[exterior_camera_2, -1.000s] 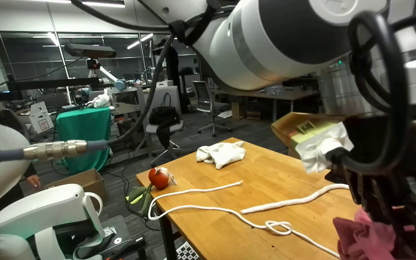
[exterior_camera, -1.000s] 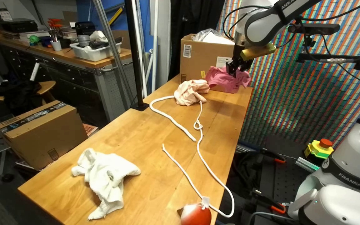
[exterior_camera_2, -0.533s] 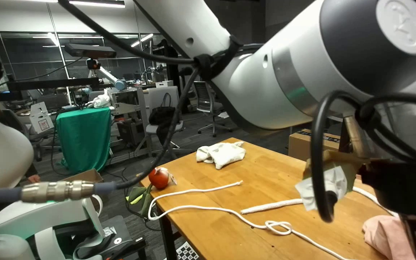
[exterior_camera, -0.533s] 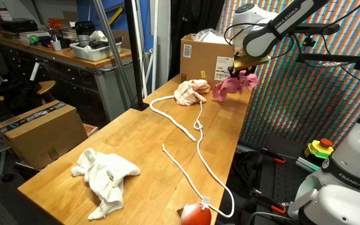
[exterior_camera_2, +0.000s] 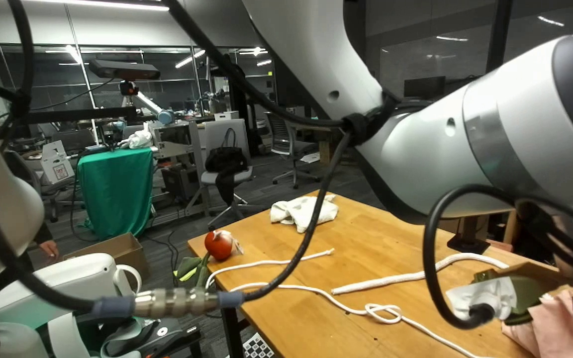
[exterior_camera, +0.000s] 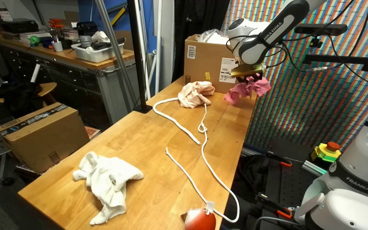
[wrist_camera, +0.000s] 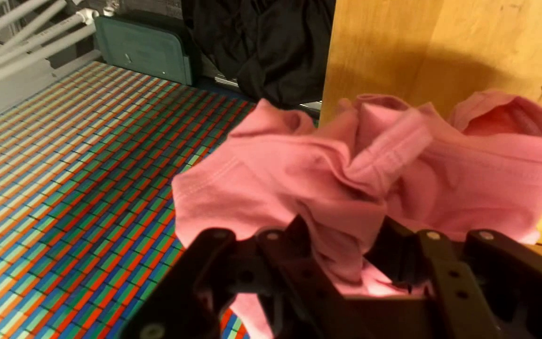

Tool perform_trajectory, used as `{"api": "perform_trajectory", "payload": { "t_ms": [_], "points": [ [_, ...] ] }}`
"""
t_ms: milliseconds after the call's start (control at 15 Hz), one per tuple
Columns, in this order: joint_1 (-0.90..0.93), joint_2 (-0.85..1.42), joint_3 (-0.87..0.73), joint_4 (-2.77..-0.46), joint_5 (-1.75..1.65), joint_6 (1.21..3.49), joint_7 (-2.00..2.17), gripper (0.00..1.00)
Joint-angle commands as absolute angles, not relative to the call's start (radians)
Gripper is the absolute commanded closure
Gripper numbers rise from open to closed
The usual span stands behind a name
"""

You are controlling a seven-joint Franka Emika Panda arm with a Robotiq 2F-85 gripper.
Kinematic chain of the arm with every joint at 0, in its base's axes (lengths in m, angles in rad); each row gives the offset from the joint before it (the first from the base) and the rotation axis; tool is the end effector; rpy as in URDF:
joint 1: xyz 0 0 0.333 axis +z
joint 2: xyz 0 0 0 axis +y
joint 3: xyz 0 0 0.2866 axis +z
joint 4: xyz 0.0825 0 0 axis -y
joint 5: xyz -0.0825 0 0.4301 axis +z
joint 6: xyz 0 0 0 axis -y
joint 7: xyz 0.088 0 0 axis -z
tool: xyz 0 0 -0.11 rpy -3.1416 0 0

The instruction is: Separate the things on the table

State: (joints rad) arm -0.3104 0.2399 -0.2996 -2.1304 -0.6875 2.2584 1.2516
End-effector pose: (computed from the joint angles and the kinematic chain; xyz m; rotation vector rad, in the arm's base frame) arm 0.4704 -0.3541 0.2340 1.9762 -1.6296 0.0995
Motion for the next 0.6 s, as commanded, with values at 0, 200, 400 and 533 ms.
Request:
{"api": "perform_trajectory", "payload": {
  "t_ms": [0,200,400,533],
  "points": [
    [-0.282,0.319,-0.324,-2.037,-0.643,2.209,1.283,0.90],
    [-0.276,0.357,-0.322,-2.003,-0.598,2.220,1.271,0.90],
    [-0.263,0.384,-0.322,-1.976,-0.547,2.224,1.258,0.89],
    [-0.253,0.398,-0.323,-1.962,-0.523,2.223,1.249,0.89]
  ]
}}
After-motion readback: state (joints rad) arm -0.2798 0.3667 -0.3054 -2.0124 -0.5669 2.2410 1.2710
